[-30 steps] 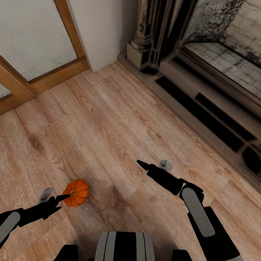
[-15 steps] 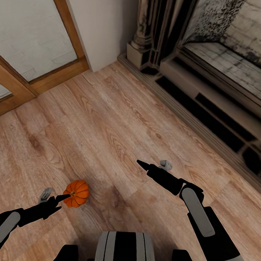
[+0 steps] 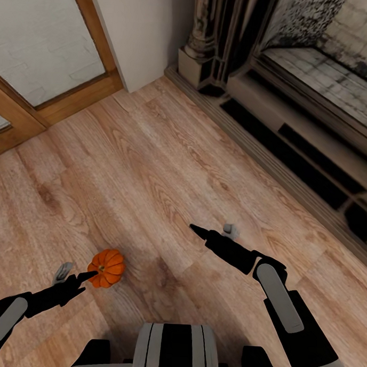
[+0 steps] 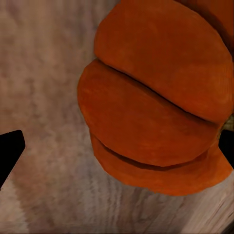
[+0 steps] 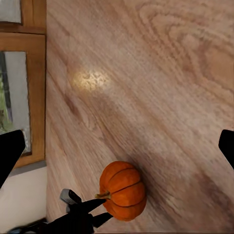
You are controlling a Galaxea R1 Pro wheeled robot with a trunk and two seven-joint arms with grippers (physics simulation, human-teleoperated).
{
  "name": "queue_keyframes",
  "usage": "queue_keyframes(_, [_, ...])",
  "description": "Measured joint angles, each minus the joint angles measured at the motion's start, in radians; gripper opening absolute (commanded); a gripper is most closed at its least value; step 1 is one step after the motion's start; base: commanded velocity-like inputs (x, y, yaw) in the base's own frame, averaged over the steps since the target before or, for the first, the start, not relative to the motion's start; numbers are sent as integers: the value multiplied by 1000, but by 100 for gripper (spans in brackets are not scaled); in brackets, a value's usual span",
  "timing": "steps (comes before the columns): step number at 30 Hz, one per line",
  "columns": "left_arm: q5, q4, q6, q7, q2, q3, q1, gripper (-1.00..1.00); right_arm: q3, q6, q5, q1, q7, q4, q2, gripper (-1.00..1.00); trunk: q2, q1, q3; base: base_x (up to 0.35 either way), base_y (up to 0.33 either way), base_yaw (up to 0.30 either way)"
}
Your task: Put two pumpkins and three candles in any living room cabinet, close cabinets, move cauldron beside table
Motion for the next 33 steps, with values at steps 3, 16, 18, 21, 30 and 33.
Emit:
queue_keyframes(3, [1,-26,-14,-3,-3,0,0,100,0,10,-4,0,18,1,0,100,0,0,0,0,0,0])
queue_keyframes(16, [-25,-40,-21,-51,-5,-18,0,100,0,12,-5,0,22,6,0,100,-1,2,-15,0,0,0])
queue_keyframes(18, [-40,-40,-22,-53,-5,-19,0,100,0,12,-5,0,22,6,0,100,-1,2,-15,0,0,0])
queue_keyframes(21, [-48,-40,-22,-55,-5,-20,0,100,0,12,-5,0,22,6,0,100,-1,2,-15,0,0,0])
queue_keyframes(30, [-30,-43,-52,-60,-5,-27,0,100,0,12,-3,0,22,9,0,100,-2,3,-27,0,0,0])
queue_keyframes(33, [-19,-49,-57,-63,-5,-49,-1,100,0,12,-4,0,22,9,0,100,-2,3,-31,0,0,0])
